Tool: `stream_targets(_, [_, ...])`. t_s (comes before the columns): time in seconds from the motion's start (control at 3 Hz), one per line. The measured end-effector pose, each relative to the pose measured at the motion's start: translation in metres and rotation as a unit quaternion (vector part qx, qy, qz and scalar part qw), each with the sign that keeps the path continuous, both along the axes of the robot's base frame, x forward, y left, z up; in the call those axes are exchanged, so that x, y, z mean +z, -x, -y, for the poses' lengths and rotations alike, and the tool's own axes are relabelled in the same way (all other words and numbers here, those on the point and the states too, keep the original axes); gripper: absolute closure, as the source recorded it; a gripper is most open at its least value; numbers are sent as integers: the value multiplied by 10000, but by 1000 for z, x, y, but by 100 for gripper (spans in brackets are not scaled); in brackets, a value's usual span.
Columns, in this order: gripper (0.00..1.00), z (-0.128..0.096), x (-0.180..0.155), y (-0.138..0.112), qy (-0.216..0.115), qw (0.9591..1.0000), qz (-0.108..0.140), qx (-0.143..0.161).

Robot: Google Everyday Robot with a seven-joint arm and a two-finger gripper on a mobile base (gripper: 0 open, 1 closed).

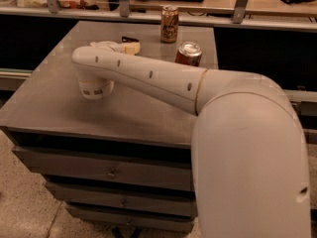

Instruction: Move rxbar chocolate near orange can

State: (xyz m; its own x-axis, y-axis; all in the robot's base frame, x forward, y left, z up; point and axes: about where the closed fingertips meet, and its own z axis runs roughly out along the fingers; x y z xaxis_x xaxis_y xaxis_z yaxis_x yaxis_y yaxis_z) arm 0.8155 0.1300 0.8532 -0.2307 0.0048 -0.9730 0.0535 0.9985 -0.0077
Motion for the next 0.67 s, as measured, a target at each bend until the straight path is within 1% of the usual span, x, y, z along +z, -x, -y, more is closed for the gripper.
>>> stream_targets(0.33, [29, 3, -1, -7, 5, 10000, -16, 21])
stream_targets(0.67, [54, 2, 3, -16, 90, 9999, 6, 111])
